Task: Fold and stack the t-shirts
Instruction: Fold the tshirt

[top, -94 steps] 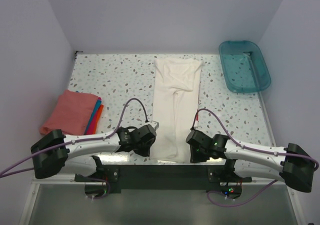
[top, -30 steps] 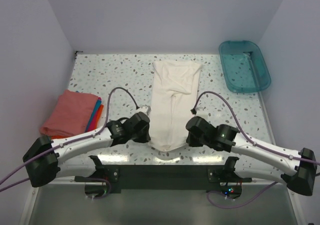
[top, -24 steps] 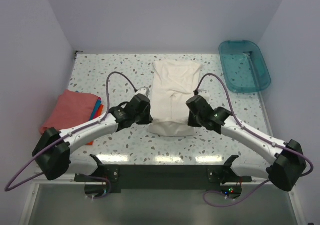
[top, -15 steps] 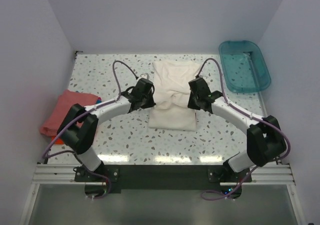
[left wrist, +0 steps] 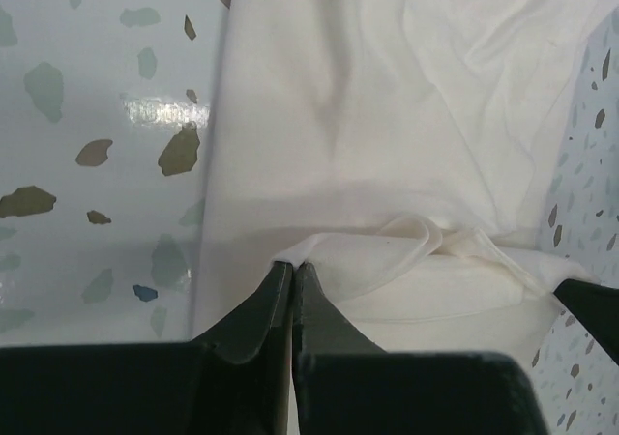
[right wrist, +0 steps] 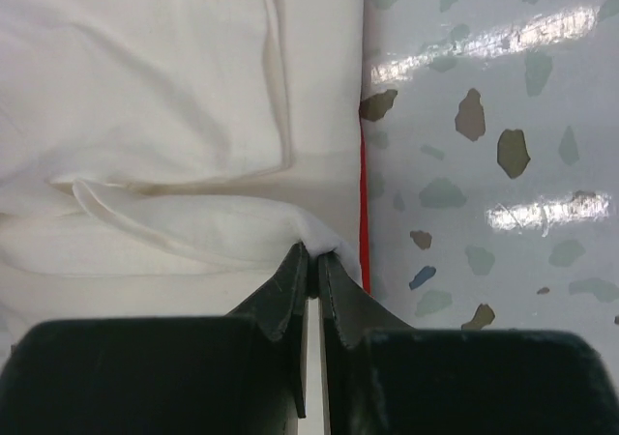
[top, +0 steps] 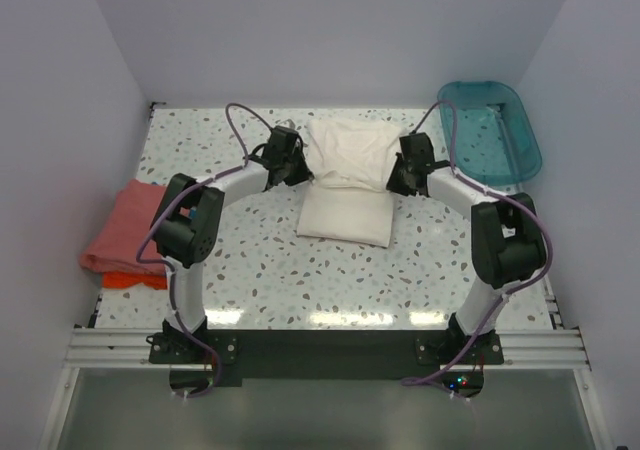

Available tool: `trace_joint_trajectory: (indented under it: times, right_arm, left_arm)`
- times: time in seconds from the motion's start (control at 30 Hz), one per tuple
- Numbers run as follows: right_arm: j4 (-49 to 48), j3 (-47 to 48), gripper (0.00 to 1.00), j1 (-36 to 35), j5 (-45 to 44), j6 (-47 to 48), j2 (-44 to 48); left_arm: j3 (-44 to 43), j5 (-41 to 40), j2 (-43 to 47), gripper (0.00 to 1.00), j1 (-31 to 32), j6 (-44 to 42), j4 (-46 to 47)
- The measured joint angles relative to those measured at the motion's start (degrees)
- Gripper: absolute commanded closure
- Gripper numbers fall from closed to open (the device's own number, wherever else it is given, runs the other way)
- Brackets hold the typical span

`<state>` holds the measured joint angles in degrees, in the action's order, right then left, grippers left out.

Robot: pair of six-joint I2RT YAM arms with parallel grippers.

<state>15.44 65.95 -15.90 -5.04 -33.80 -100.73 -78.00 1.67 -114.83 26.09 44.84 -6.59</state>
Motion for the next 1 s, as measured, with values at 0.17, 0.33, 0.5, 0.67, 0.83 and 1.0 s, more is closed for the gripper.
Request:
trace_joint_trajectory:
  times: [0.17,0.33,0.5,0.67,0.83,1.0]
  right_arm:
    - [0.02,3.21,0.48,2.95,2.69,0.46,-3.65]
    - [0.48,5.40,0.40,4.22,3.04,2.05,-2.54]
    - [1.29,5.31,0.59,-0.66,1.01,3.61,1.51]
    - [0.85,3.89,0.87,-9.68,0.17,4.57,2.12]
    - [0.87,3.56,0.89,-10.88,0.24,5.51,-2.12]
    - [2.89,6.25,0.91,-10.01,0.22,6.64,-9.22]
  left_arm:
    - [-1.09,2.23,-1.66,0.35,-1.81,-1.33,0.90]
    - [0.52,1.64,1.36,0.42,-2.71,-2.49,1.40]
    - [4.42,-0.59,7.41,0.79,0.44,-3.43,1.09]
    - [6.43,-1.92,8.48,1.00,8.24,-4.94,0.90]
    - [6.45,-1.44,5.92,1.00,11.17,-5.31,0.11]
    - [1.51,-1.57,-1.01,1.00,10.54,-6.60,-2.12]
